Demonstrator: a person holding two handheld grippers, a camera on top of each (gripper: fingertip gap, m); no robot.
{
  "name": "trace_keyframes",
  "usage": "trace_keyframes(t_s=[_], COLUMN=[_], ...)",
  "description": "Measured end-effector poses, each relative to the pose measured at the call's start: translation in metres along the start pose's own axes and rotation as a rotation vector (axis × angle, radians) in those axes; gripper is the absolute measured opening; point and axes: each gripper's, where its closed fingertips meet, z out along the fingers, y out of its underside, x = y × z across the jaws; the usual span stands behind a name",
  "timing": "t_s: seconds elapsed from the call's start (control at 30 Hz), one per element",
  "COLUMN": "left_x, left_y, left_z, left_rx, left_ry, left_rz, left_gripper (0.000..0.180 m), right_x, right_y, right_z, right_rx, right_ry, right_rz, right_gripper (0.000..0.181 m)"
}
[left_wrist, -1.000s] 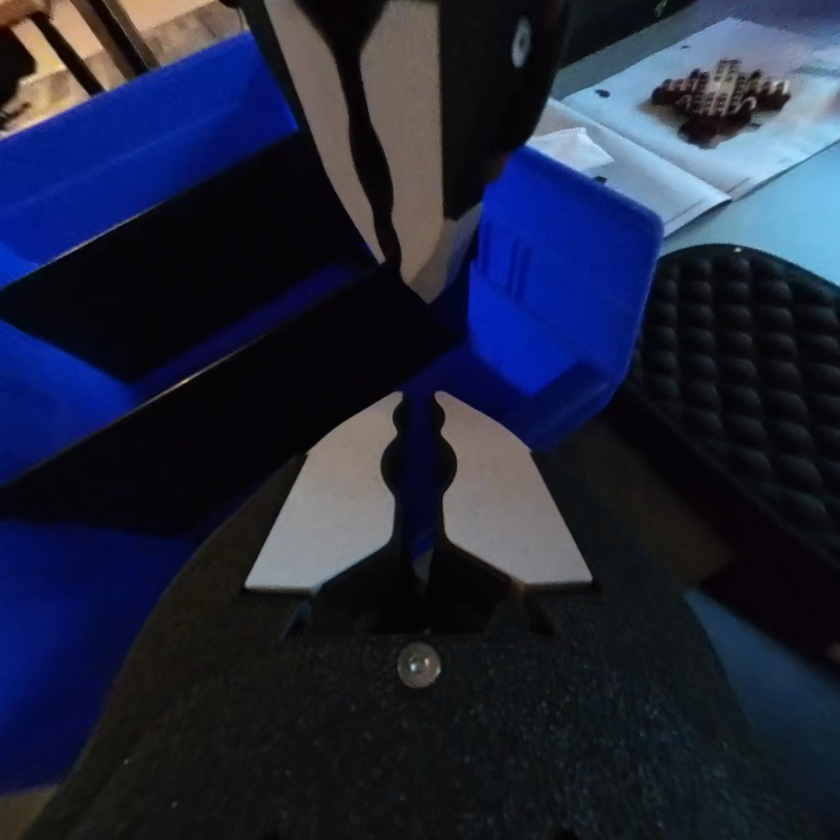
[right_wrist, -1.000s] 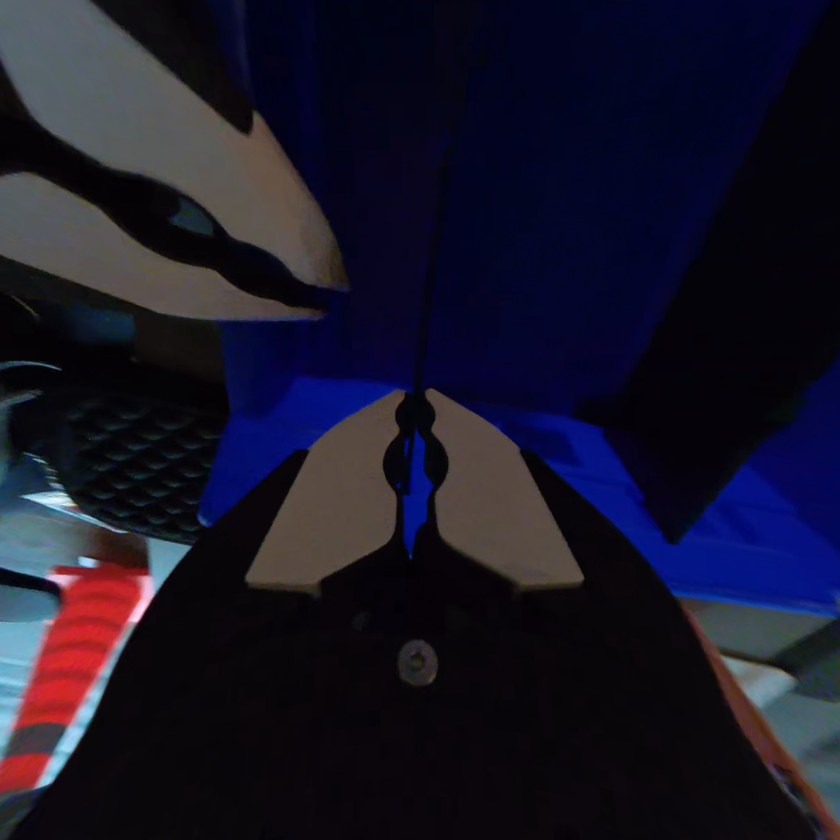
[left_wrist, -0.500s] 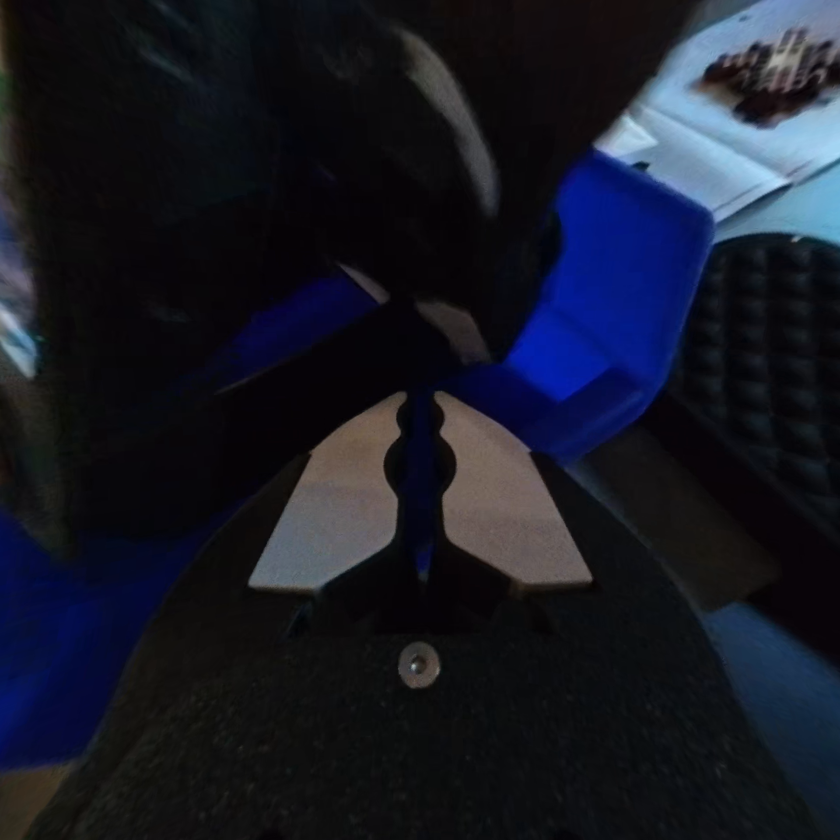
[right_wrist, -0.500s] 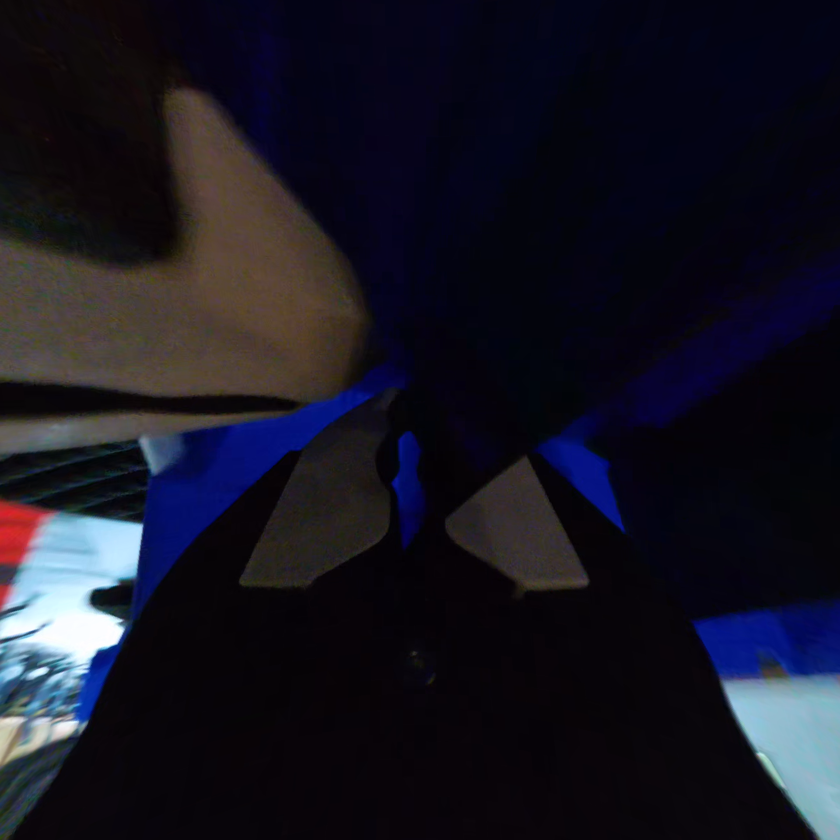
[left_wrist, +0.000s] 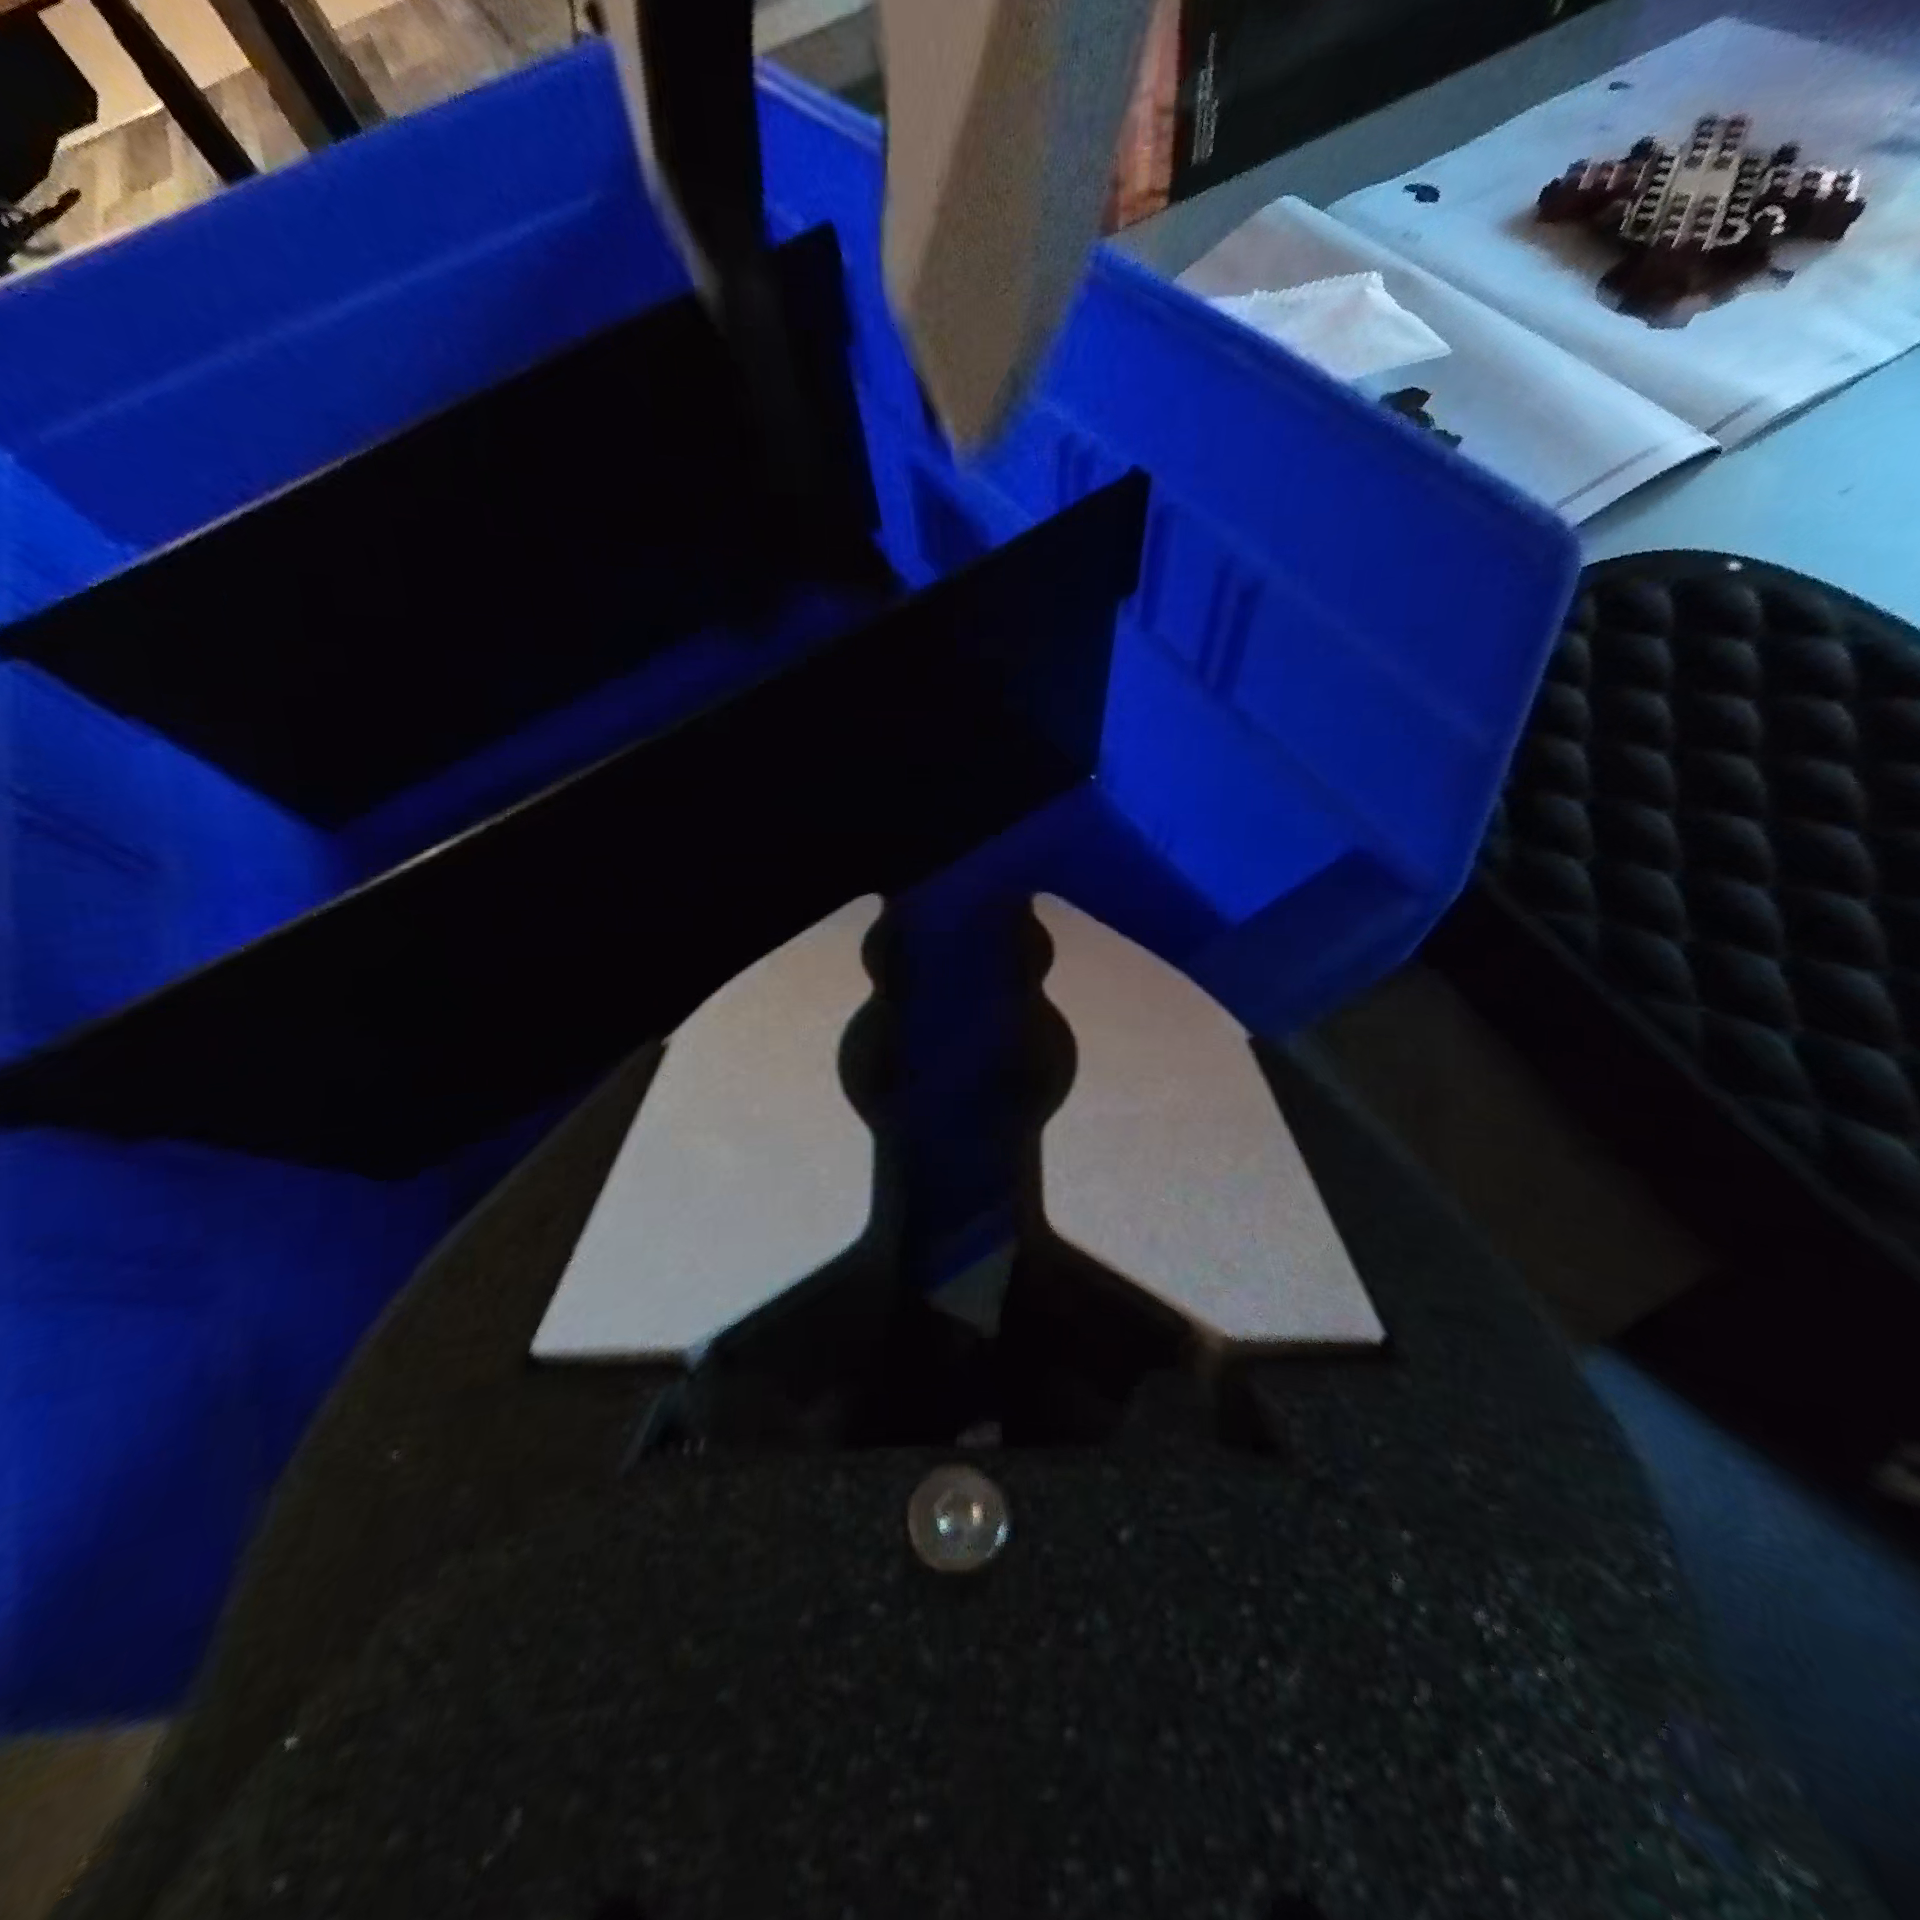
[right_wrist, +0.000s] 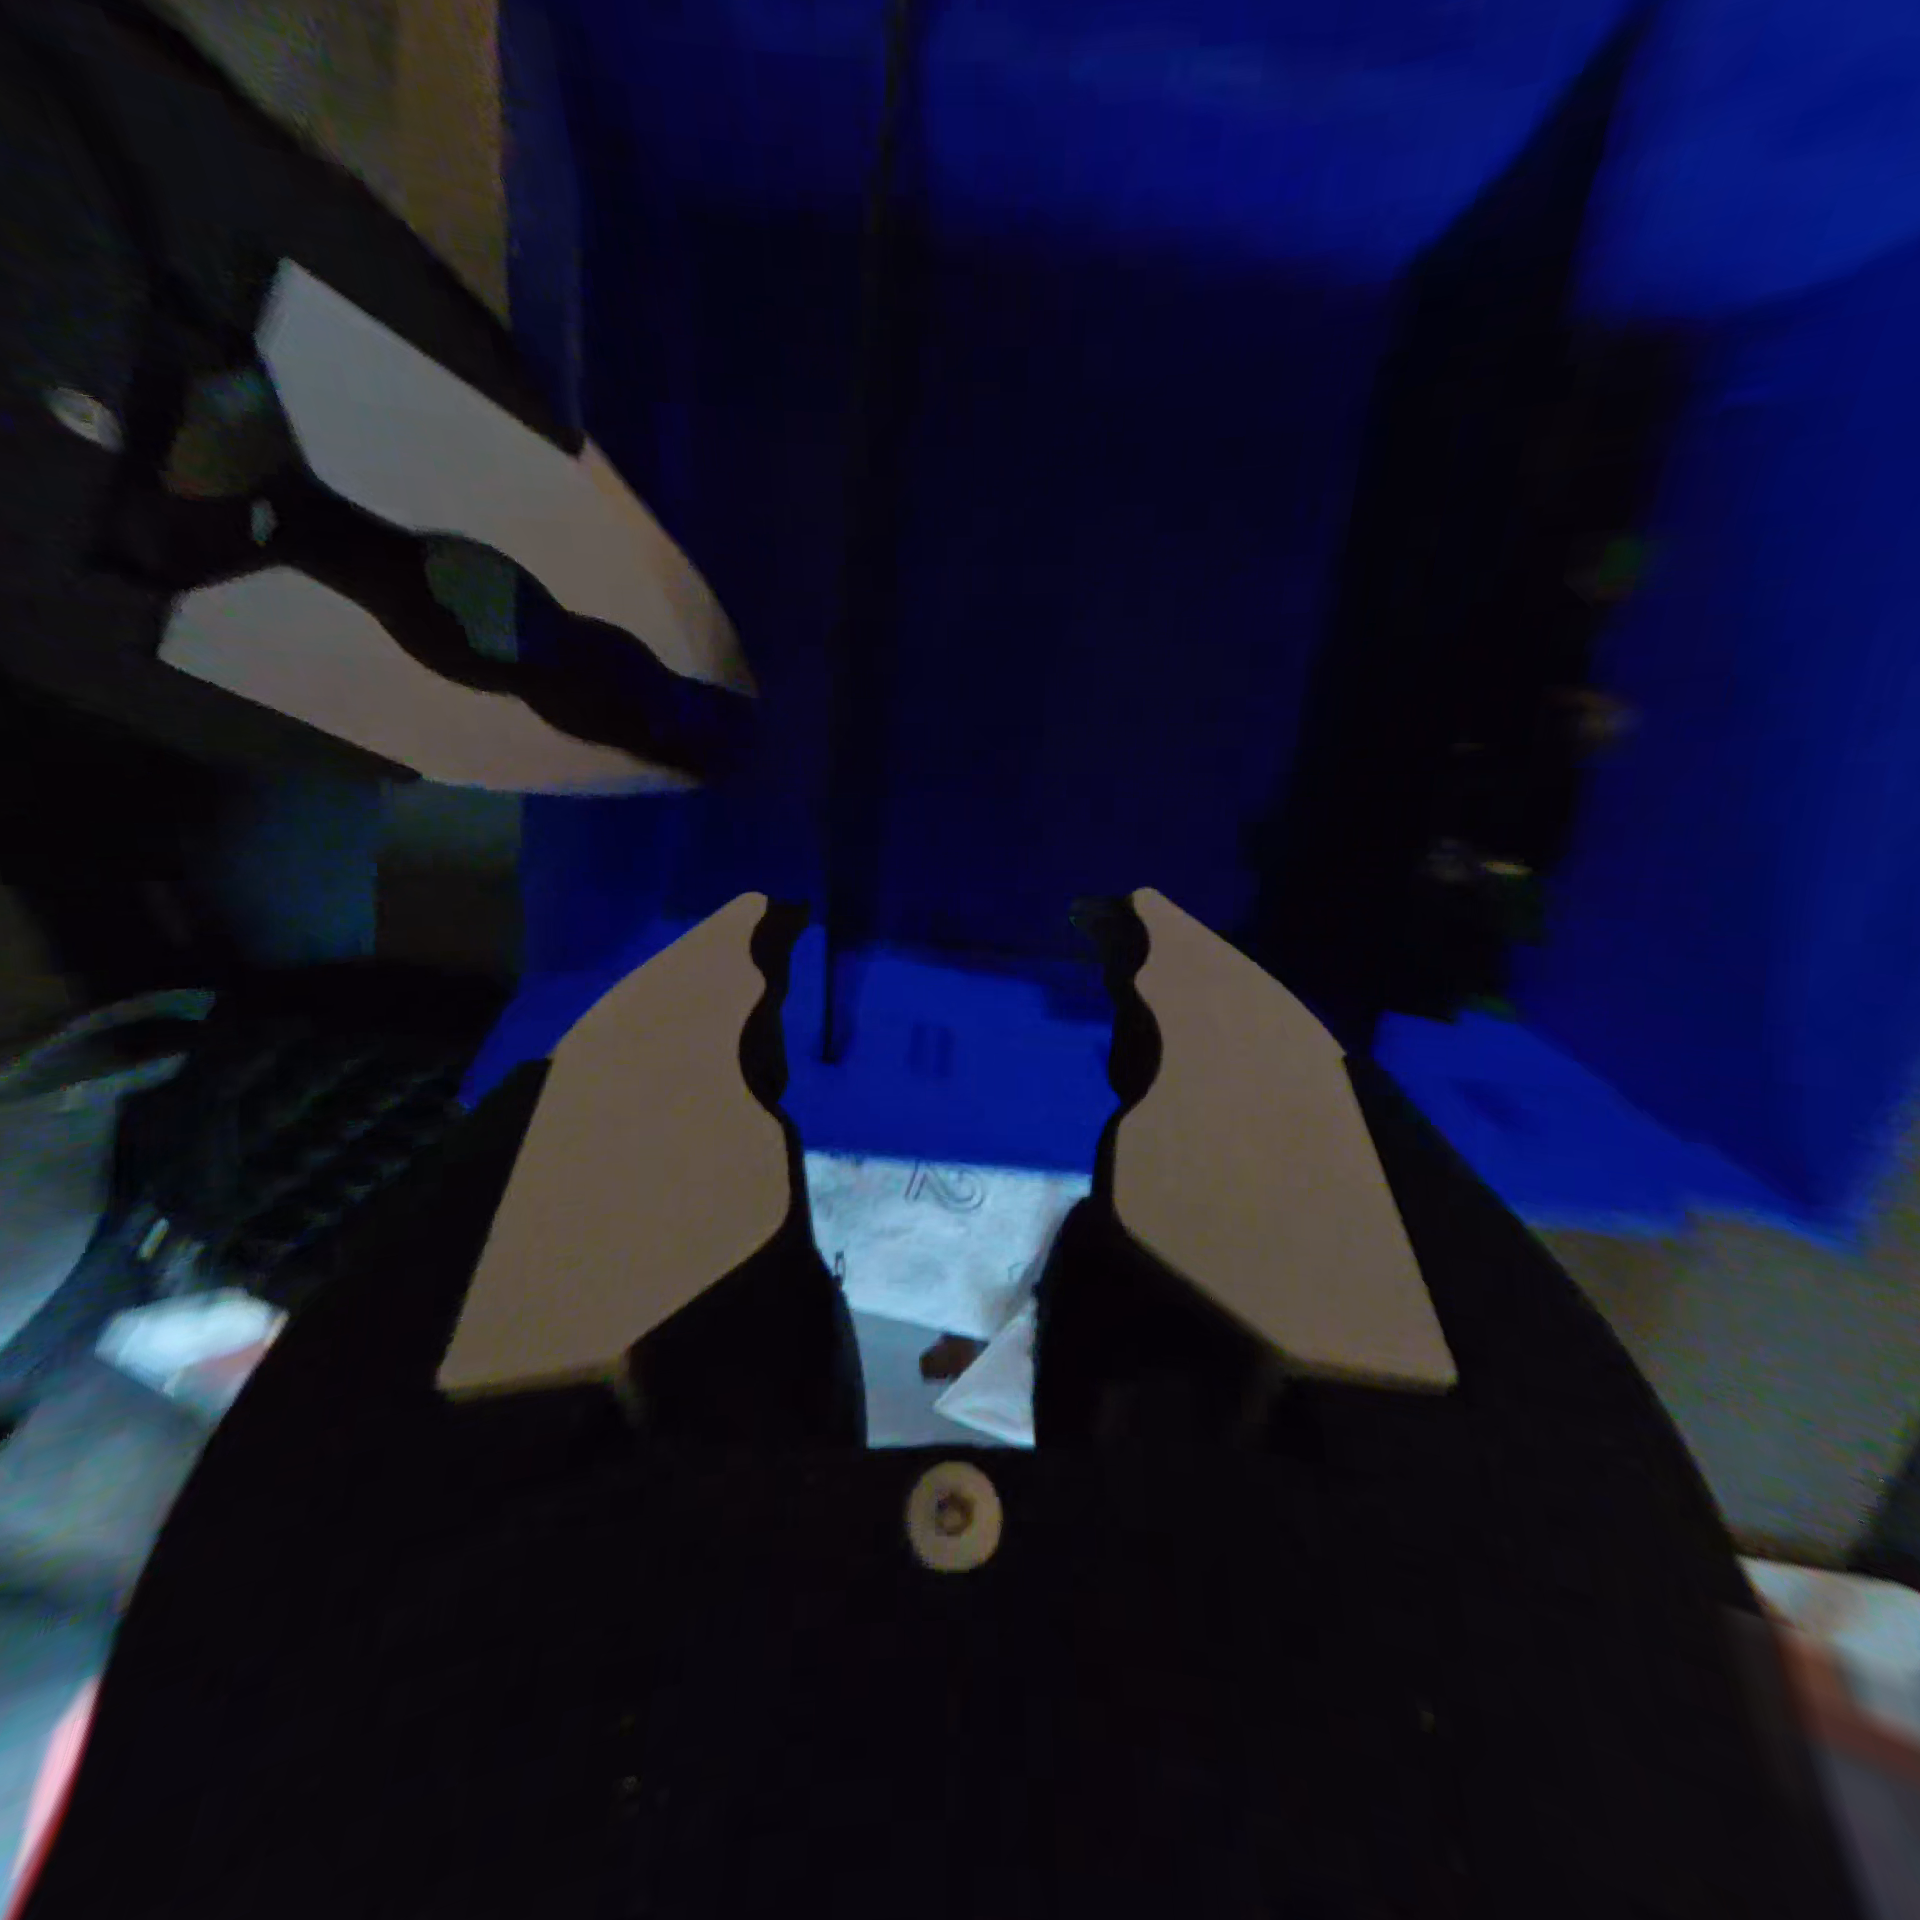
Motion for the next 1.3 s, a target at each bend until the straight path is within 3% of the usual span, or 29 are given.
trace_keyframes(t_s=[0.23,0.4,0.47,0.53,0.57,0.67,0.77,0.83,0.9,0.93,0.97,1.03,1.13,1.3], left_x=[-0.001,0.007,0.009,0.015,0.019,0.028,0.036,0.033,0.03,0.026,0.019,-0.002,-0.043,-0.084], left_y=[-0.011,-0.016,-0.019,-0.028,-0.035,-0.056,-0.062,-0.055,-0.045,-0.04,-0.035,-0.027,-0.016,-0.002], left_z=[-0.02,-0.032,-0.036,-0.04,-0.043,-0.049,-0.051,-0.051,-0.053,-0.055,-0.058,-0.068,-0.09,-0.115], left_rx=[0.015,0.018,0.012,0.042,0.069,0.149,0.162,0.115,0.054,0.025,-0.001,-0.047,-0.091,-0.04], left_ry=[-0.045,-0.048,-0.047,-0.023,-0.008,0.02,0.026,0.005,0.004,-0.004,-0.026,-0.097,-0.244,-0.389], left_rz=[0.007,0.006,0.0,-0.046,-0.078,-0.143,-0.162,-0.152,-0.114,-0.11,-0.116,-0.119,-0.167,-0.224], left_gripper=[0.023,0.023,0.019,0.018,0.018,0.028,0.052,0.054,0.04,0.037,0.037,0.033,0.031,0.029], right_x=[-0.022,-0.059,-0.071,-0.077,-0.081,-0.093,-0.114,-0.122,-0.126,-0.128,-0.125,-0.129,-0.153,-0.128], right_y=[0.001,0.011,0.019,0.039,0.052,0.093,0.115,0.119,0.113,0.103,0.093,0.065,0.015,-0.029], right_z=[-0.069,-0.094,-0.105,-0.105,-0.104,-0.1,-0.102,-0.11,-0.116,-0.116,-0.115,-0.099,-0.049,0.037], right_rx=[0.457,0.804,0.961,1.006,0.999,0.936,0.919,0.963,0.994,0.999,0.985,0.877,0.681,0.189], right_ry=[0.108,0.09,0.11,0.159,0.192,0.351,0.412,0.452,0.432,0.393,0.375,0.29,0.17,0.448], right_rz=[0.122,0.161,0.181,0.258,0.301,0.35,0.333,0.303,0.229,0.17,0.135,0.045,-0.123,-0.228], right_gripper=[0.052,0.068,0.099,0.129,0.144,0.147,0.146,0.119,0.067,0.059,0.067,0.076,0.06,0.045])
